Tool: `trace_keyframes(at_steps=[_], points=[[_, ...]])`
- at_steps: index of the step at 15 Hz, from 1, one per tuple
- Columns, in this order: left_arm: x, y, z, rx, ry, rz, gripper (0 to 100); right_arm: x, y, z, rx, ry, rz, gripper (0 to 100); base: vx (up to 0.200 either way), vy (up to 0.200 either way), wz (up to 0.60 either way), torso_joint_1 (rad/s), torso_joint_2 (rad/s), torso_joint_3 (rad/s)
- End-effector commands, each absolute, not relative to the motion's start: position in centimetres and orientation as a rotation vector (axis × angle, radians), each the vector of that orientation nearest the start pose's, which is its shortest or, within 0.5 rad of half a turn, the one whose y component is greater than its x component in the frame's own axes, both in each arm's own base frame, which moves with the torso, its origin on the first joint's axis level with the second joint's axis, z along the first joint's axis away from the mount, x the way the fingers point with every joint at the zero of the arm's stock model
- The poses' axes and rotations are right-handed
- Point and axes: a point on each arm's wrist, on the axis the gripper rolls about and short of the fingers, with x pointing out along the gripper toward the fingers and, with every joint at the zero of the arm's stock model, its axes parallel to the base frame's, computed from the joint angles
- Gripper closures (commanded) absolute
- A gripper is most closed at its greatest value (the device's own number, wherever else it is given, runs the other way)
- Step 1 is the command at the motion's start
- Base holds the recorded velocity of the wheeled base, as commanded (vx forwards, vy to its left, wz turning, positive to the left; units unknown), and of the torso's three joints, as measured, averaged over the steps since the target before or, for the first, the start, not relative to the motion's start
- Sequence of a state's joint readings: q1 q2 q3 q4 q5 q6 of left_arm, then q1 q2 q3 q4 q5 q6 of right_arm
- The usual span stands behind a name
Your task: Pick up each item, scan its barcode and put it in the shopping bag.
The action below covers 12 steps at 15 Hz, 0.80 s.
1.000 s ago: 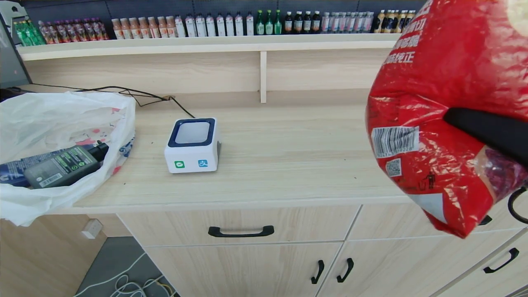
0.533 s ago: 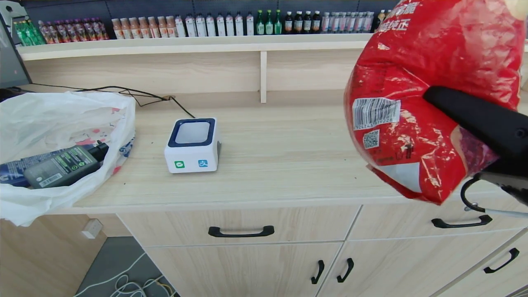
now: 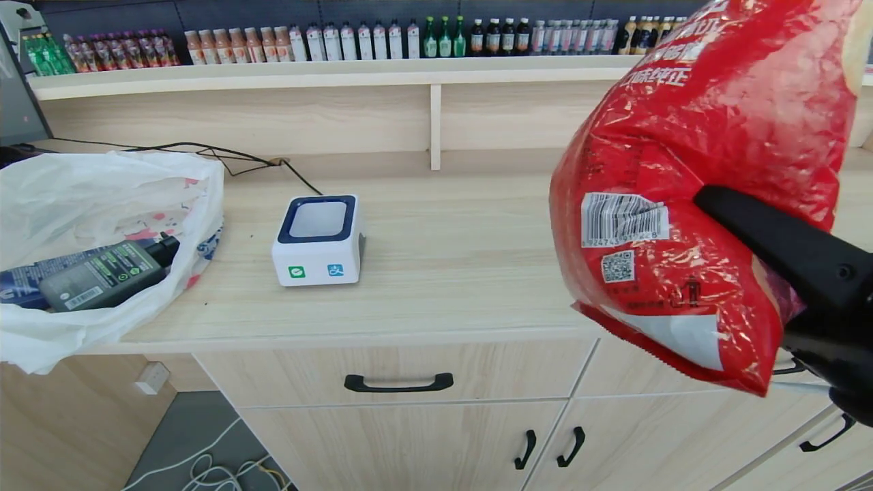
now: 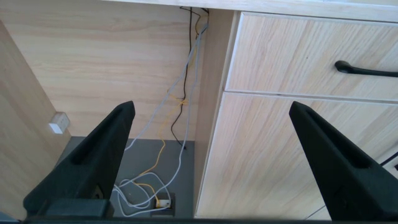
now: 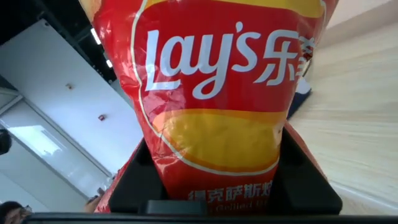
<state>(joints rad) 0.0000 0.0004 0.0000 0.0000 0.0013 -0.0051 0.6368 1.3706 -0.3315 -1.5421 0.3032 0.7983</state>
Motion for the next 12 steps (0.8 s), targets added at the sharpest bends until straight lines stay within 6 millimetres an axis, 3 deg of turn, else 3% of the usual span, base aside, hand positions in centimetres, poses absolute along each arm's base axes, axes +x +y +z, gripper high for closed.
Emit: trace_keyframes(at_steps=[1,8,12], points=[[-2.3,0.0,7.5,-0.005,0.000,0.002,0,15.3,12.3,20.4,0.821,0.011,1.048,100,0.000,0.000,0.00,0.000,0.00,0.000],[-2.3,0.0,7.5,-0.005,0.000,0.002,0,13.3,13.0,21.9,0.959,0.051,1.178,100,0.000,0.000,0.00,0.000,0.00,0.000],[-2.3,0.0,7.5,-0.006,0.000,0.002,0,13.6,13.2,21.8,0.965,0.066,1.174,100,0.000,0.000,0.00,0.000,0.00,0.000]])
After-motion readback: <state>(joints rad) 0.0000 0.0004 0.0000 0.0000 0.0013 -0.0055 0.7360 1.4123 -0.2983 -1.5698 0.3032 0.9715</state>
